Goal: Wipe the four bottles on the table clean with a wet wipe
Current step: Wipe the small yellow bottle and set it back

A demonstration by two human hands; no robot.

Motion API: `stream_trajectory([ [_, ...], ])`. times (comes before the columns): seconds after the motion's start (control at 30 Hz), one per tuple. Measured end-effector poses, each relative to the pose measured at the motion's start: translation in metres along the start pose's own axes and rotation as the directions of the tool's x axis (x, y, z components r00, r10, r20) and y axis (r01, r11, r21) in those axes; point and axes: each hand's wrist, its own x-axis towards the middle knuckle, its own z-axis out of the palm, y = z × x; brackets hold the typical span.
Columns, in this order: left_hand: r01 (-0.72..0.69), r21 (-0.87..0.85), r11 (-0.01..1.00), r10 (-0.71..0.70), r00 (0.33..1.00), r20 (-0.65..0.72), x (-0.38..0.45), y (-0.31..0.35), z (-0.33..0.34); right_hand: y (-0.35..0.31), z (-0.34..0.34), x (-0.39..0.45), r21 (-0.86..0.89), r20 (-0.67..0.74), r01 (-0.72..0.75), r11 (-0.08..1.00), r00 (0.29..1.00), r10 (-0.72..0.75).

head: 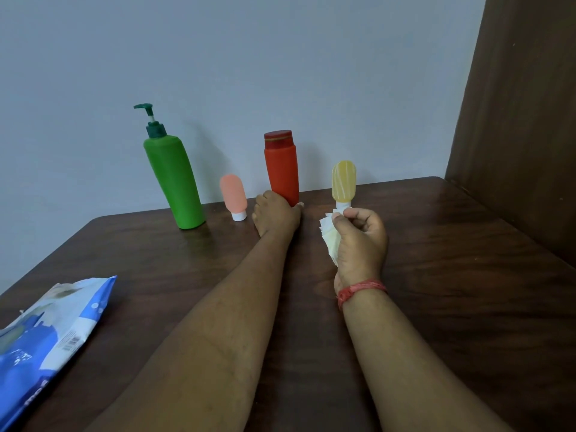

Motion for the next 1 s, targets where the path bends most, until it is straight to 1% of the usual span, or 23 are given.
stream_trajectory([
  [0.17, 0.022, -0.037, 0.999, -0.021, 1.0, 0.02, -0.005, 0.001, -0.004, 0.0, 0.0, 0.001, -0.03, -0.01, -0.003, 1.0, 1.0, 0.003],
  [0.27, 0.046, -0.084, 0.995, -0.046, 0.999, 0.0, -0.011, 0.001, -0.009, -0.002, 0.0, 0.001, -0.024, -0.024, -0.003, 1.0, 1.0, 0.002],
  [0.33, 0.039, -0.112, 0.993, -0.038, 0.999, 0.01, -0.016, -0.002, -0.009, -0.004, 0.0, 0.0, -0.003, -0.037, 0.001, 1.0, 0.999, -0.001],
  [0.37, 0.02, -0.115, 0.993, -0.016, 0.999, 0.031, -0.019, -0.003, -0.008, -0.005, -0.001, 0.0, 0.007, -0.048, 0.0, 1.0, 0.999, 0.001],
  [0.43, -0.077, -0.136, 0.988, 0.091, 0.991, 0.096, -0.025, -0.007, -0.004, -0.006, -0.002, 0.0, 0.014, -0.076, -0.008, 1.0, 0.997, 0.009],
  [0.5, -0.173, -0.187, 0.967, 0.205, 0.964, 0.169, -0.035, -0.008, -0.001, -0.007, -0.003, 0.002, 0.022, -0.112, -0.011, 1.0, 0.994, 0.014],
  [0.57, -0.254, -0.201, 0.946, 0.298, 0.927, 0.229, -0.045, -0.002, -0.002, -0.009, -0.004, 0.003, 0.045, -0.149, -0.005, 0.999, 0.989, 0.011],
  [0.67, -0.34, -0.193, 0.921, 0.38, 0.893, 0.241, -0.049, 0.01, 0.002, -0.012, -0.006, 0.006, 0.073, -0.191, 0.003, 0.997, 0.981, 0.011],
  [0.7, -0.341, -0.197, 0.919, 0.382, 0.893, 0.24, -0.049, 0.014, 0.004, -0.012, -0.006, 0.006, 0.08, -0.2, 0.004, 0.997, 0.98, 0.013],
  [0.8, -0.274, -0.216, 0.937, 0.327, 0.905, 0.273, -0.04, 0.028, 0.015, -0.012, -0.008, 0.007, 0.088, -0.205, 0.005, 0.996, 0.979, 0.013],
  [0.9, -0.223, -0.227, 0.948, 0.282, 0.918, 0.279, -0.029, 0.041, 0.025, -0.012, -0.008, 0.008, 0.095, -0.206, 0.004, 0.995, 0.978, 0.016],
  [1.0, -0.206, -0.26, 0.943, 0.283, 0.91, 0.302, -0.018, 0.05, 0.032, -0.011, -0.008, 0.01, 0.116, -0.211, 0.002, 0.993, 0.977, 0.023],
])
